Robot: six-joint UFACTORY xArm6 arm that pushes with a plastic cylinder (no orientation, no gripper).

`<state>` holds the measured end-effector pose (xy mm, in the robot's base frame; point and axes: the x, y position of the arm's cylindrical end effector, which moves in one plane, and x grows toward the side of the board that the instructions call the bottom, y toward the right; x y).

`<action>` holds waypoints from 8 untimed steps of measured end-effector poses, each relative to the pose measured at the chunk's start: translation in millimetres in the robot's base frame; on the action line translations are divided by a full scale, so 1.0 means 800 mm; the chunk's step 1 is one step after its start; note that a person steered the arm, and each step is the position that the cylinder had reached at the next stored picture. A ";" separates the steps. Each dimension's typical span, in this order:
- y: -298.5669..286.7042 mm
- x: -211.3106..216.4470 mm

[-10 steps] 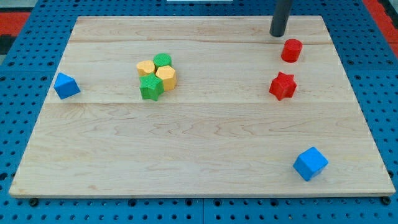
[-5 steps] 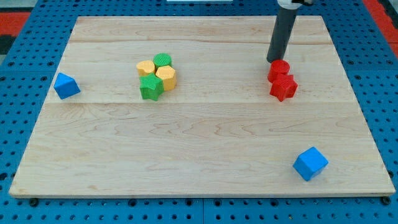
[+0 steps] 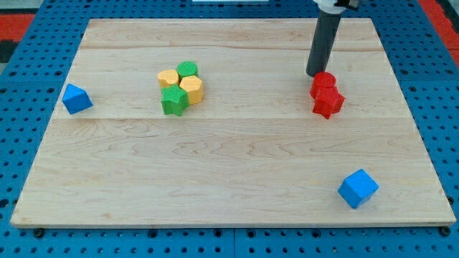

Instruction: Push the red star with the red circle towards the bottom right of the board

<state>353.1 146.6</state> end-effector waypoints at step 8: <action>0.038 0.149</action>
